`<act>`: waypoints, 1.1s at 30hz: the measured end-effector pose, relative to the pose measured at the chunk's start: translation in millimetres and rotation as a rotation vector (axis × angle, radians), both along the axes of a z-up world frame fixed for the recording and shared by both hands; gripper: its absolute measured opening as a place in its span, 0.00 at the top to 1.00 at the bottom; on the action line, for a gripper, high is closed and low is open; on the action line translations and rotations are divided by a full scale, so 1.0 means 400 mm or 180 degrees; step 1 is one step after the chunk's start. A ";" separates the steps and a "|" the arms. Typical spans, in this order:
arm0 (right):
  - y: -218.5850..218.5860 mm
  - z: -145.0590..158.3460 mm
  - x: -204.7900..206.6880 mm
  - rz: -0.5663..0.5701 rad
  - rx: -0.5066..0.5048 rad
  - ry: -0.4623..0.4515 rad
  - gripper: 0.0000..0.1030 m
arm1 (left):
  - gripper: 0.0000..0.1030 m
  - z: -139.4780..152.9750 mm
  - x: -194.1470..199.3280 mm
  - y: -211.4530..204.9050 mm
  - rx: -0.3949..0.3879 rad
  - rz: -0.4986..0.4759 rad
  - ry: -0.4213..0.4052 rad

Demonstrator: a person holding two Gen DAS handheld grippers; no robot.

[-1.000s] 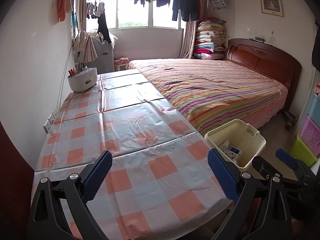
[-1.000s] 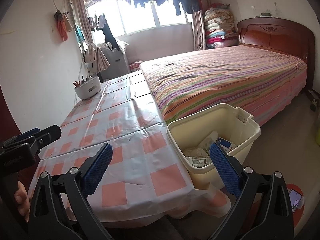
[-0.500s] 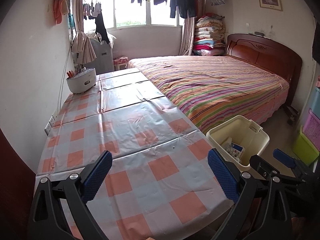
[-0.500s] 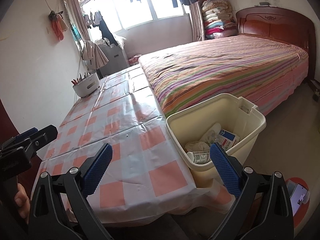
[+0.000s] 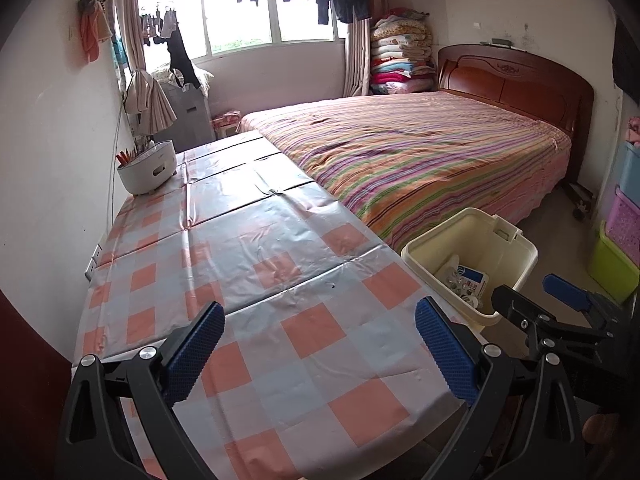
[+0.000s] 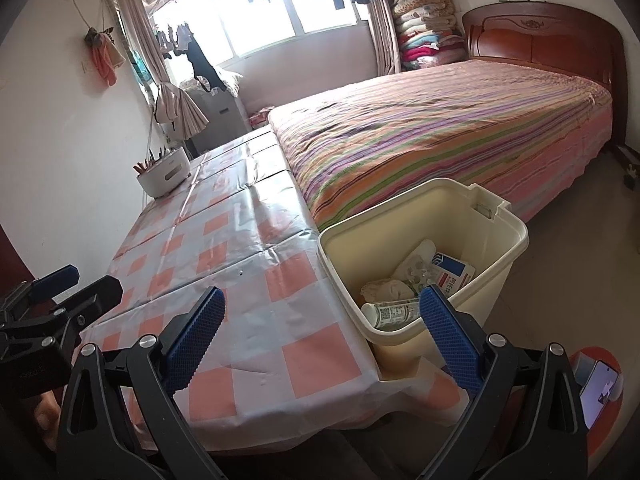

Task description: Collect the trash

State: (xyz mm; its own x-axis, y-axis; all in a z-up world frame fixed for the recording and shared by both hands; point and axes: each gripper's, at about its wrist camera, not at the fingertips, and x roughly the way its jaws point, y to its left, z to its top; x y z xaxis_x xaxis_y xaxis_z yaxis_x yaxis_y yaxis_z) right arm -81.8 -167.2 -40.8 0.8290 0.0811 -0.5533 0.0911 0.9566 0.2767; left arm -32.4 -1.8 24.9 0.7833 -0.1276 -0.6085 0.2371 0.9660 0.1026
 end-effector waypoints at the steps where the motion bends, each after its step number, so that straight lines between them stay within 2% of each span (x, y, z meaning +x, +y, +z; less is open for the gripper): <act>1: -0.001 0.000 0.001 -0.0004 0.0001 0.0000 0.07 | 0.09 -0.001 0.000 -0.005 0.0022 -0.0009 0.0000; 9: -0.013 -0.001 0.003 -0.0037 0.0022 0.0009 0.07 | 0.09 -0.008 -0.001 -0.038 0.0209 -0.0037 -0.0031; 14: -0.022 0.002 -0.002 -0.0083 0.0034 0.0001 0.07 | 0.09 -0.014 0.000 -0.052 0.0185 -0.0150 0.0050; 18: -0.018 0.006 -0.004 -0.0076 0.0018 -0.0008 0.06 | 0.09 -0.020 0.001 -0.056 0.0048 -0.0283 0.0169; 33: -0.012 0.014 -0.014 -0.0059 0.0015 -0.0030 0.06 | 0.09 -0.008 -0.022 -0.058 0.0085 -0.0283 0.0059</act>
State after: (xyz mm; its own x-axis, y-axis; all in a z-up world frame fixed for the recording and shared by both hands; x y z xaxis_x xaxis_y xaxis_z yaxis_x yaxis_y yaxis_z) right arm -87.4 -172.0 -35.1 0.8356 0.0681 -0.5452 0.1063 0.9535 0.2820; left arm -41.1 -25.1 21.8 0.7581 -0.1797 -0.6269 0.3239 0.9381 0.1228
